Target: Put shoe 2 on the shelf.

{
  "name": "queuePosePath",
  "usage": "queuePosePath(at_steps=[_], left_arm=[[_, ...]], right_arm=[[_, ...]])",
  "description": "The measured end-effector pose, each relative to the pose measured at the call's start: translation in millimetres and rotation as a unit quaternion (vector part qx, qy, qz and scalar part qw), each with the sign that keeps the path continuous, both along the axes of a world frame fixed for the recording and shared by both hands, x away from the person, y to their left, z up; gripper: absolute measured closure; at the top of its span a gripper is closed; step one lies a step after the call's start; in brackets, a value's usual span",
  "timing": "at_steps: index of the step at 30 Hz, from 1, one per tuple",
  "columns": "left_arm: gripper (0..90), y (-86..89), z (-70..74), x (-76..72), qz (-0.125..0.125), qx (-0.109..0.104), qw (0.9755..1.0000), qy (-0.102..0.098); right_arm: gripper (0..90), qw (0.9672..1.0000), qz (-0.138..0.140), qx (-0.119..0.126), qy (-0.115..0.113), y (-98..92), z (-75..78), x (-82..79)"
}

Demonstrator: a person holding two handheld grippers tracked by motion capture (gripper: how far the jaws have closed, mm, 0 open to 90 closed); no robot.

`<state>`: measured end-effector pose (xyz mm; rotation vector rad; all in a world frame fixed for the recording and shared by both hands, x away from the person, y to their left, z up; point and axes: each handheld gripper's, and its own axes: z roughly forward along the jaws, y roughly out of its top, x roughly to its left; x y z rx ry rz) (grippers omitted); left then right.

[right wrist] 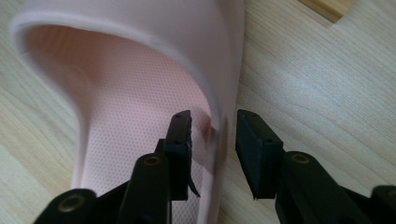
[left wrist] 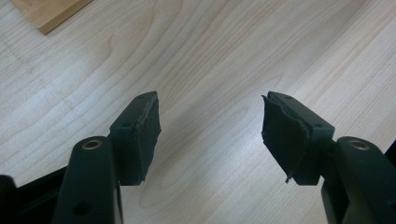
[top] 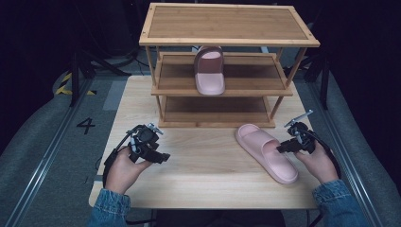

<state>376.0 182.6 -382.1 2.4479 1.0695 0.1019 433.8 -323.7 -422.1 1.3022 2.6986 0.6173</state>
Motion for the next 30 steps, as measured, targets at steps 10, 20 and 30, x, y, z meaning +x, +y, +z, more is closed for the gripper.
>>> queuePosePath(at_steps=[10,20,30], left_arm=[[37.6,1.0,-0.3,-0.8,0.001,0.001,1.0,0.002],[37.6,3.3,0.4,-0.5,0.004,-0.003,1.0,0.001],[37.9,5.3,4.1,1.6,0.006,-0.009,0.9999,-0.002]], right_arm=[[84.9,0.9999,-0.003,0.01,-0.001,-0.9,0.1,1.8],[85.6,0.9996,-0.003,0.02,-0.02,0.4,14.7,-6.6],[85.8,0.9979,-0.016,0.056,-0.029,2.1,44.4,-21.9]])
